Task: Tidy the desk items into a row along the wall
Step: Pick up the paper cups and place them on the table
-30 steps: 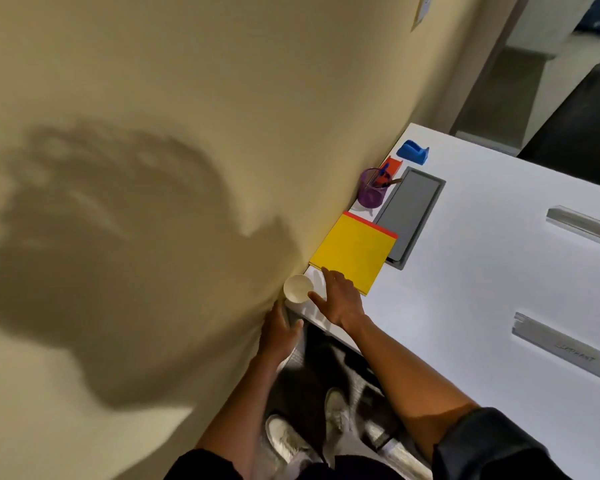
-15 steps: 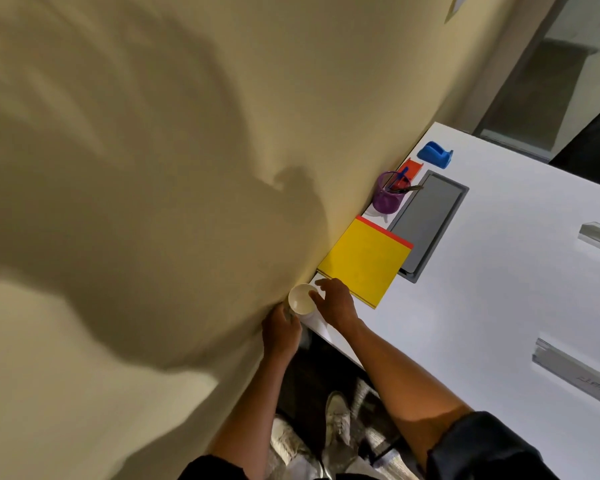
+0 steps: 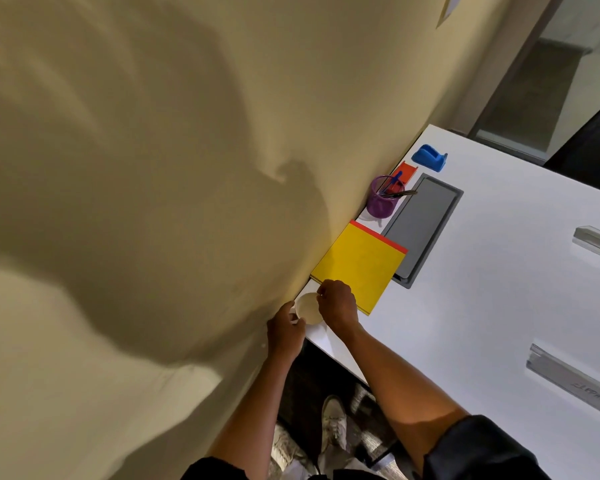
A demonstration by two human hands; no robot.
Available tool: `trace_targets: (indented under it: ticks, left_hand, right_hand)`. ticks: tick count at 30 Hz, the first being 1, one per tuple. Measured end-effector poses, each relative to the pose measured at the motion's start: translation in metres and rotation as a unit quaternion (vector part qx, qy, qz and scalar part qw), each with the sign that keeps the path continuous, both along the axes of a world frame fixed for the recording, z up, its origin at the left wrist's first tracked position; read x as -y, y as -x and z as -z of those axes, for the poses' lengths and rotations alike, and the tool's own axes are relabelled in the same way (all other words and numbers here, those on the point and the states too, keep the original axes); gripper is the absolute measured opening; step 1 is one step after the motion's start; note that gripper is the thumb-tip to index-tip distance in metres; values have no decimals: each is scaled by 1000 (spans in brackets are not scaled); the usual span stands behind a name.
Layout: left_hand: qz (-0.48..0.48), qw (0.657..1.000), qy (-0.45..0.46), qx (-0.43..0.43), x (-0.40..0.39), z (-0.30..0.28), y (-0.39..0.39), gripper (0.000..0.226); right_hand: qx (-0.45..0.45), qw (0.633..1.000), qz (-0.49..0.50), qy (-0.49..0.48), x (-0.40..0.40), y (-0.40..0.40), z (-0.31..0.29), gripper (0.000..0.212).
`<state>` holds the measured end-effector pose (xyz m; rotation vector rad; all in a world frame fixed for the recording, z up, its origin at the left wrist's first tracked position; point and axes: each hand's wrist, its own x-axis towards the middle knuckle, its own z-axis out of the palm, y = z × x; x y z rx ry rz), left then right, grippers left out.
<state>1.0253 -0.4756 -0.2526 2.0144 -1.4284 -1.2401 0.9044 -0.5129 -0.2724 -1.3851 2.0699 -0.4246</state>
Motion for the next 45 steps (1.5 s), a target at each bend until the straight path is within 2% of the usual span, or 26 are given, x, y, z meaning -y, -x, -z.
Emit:
trace_targets:
  ticks: [14, 24, 30, 37, 41, 45]
  left_hand:
    - [20, 999, 20, 26, 8, -14, 8, 33]
    - [17, 999, 34, 33, 9, -22, 12, 34]
    - [-12, 995, 93, 37, 2, -37, 12, 28]
    - [-23, 987, 156, -4, -8, -60, 8, 20]
    - [2, 983, 179, -41, -25, -72, 3, 25]
    - [19, 981, 186, -62, -54, -84, -3, 15]
  right_hand:
    - [31, 999, 8, -19, 7, 12, -18, 17]
    - [62, 996, 23, 56, 8, 22, -29, 13]
    - [97, 990, 28, 95, -2, 26, -37, 9]
    - [126, 978, 47, 159, -26, 30, -67, 2]
    - [136, 970, 80, 183, -54, 31, -82, 8]
    - [140, 962, 104, 211, -98, 26, -95, 7]
